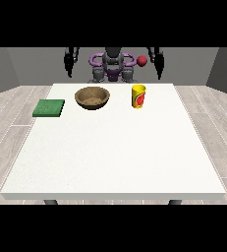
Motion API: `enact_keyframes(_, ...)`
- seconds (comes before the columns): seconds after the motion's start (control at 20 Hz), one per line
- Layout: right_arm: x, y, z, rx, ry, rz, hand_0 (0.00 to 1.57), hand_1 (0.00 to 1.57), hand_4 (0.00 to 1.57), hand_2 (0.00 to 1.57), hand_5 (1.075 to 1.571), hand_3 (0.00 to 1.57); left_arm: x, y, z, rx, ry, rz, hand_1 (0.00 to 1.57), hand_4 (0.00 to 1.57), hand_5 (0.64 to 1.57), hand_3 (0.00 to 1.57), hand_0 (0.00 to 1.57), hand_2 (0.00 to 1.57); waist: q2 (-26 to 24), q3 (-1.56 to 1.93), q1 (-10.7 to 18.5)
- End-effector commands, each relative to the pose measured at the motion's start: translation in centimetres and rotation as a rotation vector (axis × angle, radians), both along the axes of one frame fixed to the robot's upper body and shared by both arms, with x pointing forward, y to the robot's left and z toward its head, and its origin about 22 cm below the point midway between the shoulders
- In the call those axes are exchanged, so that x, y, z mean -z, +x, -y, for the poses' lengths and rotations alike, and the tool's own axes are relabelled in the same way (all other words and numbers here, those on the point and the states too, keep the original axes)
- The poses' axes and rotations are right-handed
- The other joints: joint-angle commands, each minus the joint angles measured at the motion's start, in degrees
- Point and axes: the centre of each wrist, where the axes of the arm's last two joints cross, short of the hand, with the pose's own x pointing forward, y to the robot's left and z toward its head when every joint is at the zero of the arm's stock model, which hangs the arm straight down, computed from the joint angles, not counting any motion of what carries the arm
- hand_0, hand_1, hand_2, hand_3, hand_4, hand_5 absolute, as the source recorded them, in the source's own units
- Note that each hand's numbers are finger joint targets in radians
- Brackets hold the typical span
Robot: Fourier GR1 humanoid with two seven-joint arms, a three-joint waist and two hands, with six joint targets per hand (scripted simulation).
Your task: Pick the cup and pour the ball into the bowl, then pick the bowl and place it on the pad
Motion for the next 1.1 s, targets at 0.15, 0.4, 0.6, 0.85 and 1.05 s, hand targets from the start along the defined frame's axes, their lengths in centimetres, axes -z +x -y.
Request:
enact_keyframes(0.15,-2.8,0.3,0.4,-0.005,-0.014,0.033,0.00,0.00,0.58,0.00,1.570,0.00,-3.1,0.4,-0.7,0.006,0.032,0.042,0.00,0.00,1.562,0.00,0.00,0.00,-13.8,-0.21,0.0)
enact_keyframes(0.4,-0.8,-3.8,-0.5,0.050,0.205,-0.227,0.00,0.00,0.52,0.00,1.570,0.00,-1.3,-3.4,2.0,-0.017,-0.233,-0.162,0.00,0.00,1.563,0.00,0.00,0.00,-27.9,-0.34,-1.3)
enact_keyframes(0.6,-2.5,-5.9,0.3,0.083,0.215,-0.249,0.00,0.00,0.52,0.00,1.570,0.00,-2.8,-6.0,1.0,-0.040,-0.226,-0.182,0.00,0.00,1.553,0.00,0.00,0.00,-28.1,-0.34,-0.8)
enact_keyframes(0.85,-3.2,-7.9,0.0,0.081,0.204,-0.139,0.00,0.00,0.50,0.00,1.570,0.00,-6.4,-6.9,2.1,0.000,-0.218,-0.039,0.00,0.00,1.551,0.00,0.00,0.00,-19.6,-0.31,-0.6)
enact_keyframes(1.05,-3.6,-7.0,1.7,0.030,0.194,-0.021,0.00,0.00,0.45,0.00,1.571,0.00,-3.9,-6.0,4.7,0.002,-0.189,0.075,0.00,0.00,1.541,0.00,0.00,0.00,-12.3,-0.32,-2.0)
